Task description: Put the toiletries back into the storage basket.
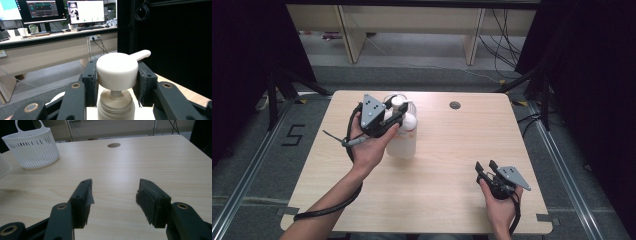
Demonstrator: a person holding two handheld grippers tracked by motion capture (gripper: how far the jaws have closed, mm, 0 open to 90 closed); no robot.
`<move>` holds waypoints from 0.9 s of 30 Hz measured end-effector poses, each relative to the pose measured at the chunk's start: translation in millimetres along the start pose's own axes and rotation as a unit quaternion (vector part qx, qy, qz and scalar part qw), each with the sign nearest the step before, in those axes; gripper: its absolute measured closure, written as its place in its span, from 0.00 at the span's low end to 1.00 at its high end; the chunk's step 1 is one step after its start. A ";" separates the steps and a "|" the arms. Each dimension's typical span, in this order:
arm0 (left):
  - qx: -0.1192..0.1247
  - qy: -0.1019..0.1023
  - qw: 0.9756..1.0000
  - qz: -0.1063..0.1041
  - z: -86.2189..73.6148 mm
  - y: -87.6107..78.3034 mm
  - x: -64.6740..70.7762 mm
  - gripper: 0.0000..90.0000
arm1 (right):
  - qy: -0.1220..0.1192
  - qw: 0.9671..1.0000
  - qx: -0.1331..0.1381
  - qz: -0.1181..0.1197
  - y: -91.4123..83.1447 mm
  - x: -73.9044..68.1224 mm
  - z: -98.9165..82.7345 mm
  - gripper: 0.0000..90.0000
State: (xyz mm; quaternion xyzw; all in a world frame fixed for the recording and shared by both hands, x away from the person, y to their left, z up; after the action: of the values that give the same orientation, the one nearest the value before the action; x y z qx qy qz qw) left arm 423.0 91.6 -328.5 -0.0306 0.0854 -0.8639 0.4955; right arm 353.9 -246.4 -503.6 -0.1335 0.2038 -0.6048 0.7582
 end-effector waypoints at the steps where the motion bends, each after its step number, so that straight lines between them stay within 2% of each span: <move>1: 0.000 0.000 1.000 0.000 0.0 0.0 0.0 0.65 | 0.000 1.000 0.000 0.000 0.0 0.0 0.0 0.51; 2: 0.002 -0.001 1.000 -0.004 0.7 1.1 -1.1 0.65 | -0.012 1.000 0.004 -0.007 -0.1 2.2 0.4 0.51; 6: 0.004 0.000 1.000 0.003 2.4 1.5 -3.5 0.65 | -0.010 1.000 0.005 -0.007 -0.3 2.7 0.5 0.51; 7: 0.004 -0.001 1.000 -0.001 2.7 2.5 -3.8 0.66 | -0.010 1.000 0.005 -0.007 -0.3 2.7 0.5 0.51; 15: 0.004 -0.004 1.000 -0.001 3.6 5.4 -7.5 0.66 | -0.013 1.000 0.009 -0.003 0.5 3.9 0.8 0.51; 17: 0.005 -0.004 1.000 0.006 3.8 6.3 -8.9 0.65 | -0.010 1.000 0.008 -0.003 1.0 3.2 -0.1 0.51; 18: 0.005 -0.004 1.000 0.003 4.6 7.7 -10.3 0.66 | 0.012 1.000 -0.007 -0.003 -0.9 -0.7 -1.2 0.51; 19: 0.005 -0.004 1.000 0.003 4.6 7.7 -10.3 0.66 | -0.006 1.000 -0.001 -0.001 0.0 1.6 -0.6 0.51; 23: 0.010 -0.008 1.000 0.008 7.0 9.6 -14.4 0.65 | -0.009 1.000 0.002 -0.001 0.4 1.4 -0.1 0.51; 25: 0.009 -0.017 1.000 0.013 7.7 10.0 -15.3 0.66 | -0.008 1.000 0.002 -0.002 0.4 1.5 -0.1 0.51; 26: 0.013 -0.009 1.000 0.014 9.1 11.3 -17.9 0.65 | -0.006 1.000 -0.001 -0.003 0.0 1.2 -0.3 0.51; 27: 0.015 -0.010 1.000 0.015 9.4 12.1 -18.5 0.66 | -0.004 1.000 0.000 0.000 0.3 1.1 -0.4 0.51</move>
State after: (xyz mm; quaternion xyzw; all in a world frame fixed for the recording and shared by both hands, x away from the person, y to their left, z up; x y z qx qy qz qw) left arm 444.0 100.5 -320.8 -0.0307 0.0679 -0.8572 0.5095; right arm 354.2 -247.4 -504.3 -0.1360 0.2005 -0.6038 0.7594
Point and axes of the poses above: each handheld gripper's, and its own axes: y roughly forward along the jaws, z roughly out of its top, x roughly to its right, the point moved 2 cm from there along y, roughly forward along the jaws, and after that the axes turned 6 degrees about -x, right-handed, at the moved point
